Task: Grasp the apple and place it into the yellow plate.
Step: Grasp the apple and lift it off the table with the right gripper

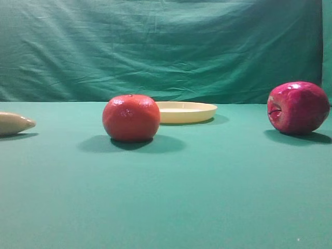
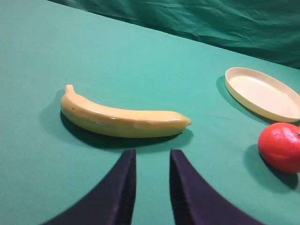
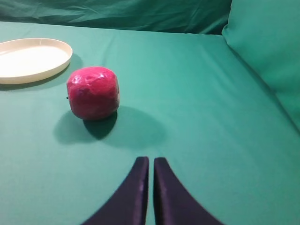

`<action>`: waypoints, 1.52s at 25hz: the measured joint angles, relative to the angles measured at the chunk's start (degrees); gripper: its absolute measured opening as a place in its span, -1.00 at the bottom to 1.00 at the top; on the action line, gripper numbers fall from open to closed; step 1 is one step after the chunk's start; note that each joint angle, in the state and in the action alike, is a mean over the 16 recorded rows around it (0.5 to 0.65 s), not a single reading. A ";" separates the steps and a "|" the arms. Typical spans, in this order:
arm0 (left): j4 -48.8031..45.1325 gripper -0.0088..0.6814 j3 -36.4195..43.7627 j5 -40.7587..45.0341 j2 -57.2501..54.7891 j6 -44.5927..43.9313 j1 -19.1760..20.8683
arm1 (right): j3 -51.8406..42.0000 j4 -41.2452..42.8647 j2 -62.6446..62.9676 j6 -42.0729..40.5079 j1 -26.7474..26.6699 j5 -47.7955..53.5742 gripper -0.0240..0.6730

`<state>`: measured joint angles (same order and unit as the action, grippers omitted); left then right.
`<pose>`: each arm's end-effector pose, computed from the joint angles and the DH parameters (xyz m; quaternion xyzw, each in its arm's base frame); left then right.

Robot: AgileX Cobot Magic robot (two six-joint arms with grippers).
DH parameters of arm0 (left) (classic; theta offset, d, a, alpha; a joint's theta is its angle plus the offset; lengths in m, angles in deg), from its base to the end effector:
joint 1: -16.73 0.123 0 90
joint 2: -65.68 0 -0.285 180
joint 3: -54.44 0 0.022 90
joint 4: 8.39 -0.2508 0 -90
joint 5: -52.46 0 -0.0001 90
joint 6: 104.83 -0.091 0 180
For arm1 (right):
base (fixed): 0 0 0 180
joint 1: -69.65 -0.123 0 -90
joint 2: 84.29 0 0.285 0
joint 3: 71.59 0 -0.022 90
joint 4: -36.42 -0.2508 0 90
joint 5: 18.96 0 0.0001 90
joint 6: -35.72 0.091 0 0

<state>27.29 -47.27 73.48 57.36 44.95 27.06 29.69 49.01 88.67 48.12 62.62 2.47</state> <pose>0.0560 -0.0092 0.1795 -0.0308 0.7854 -0.0468 0.6164 0.0530 -0.0008 0.1722 -0.0208 0.8018 0.0081 0.5971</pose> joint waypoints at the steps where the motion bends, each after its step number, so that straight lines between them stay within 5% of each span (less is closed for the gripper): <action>1: 0.00 -0.52 0.00 0.00 0.00 0.00 0.00 | 0.00 0.00 0.00 0.00 0.00 0.00 -0.93; 23: 0.00 -0.52 0.00 0.00 0.00 0.00 0.00 | -0.02 0.14 0.00 0.09 0.00 -0.50 -0.93; 38: 0.00 -0.52 0.00 0.00 0.00 0.00 0.00 | 4.80 -2.38 -2.94 2.04 0.00 -15.05 -0.93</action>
<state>27.29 -47.27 73.48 57.36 44.95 27.06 34.49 46.63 85.73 50.15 62.62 -12.58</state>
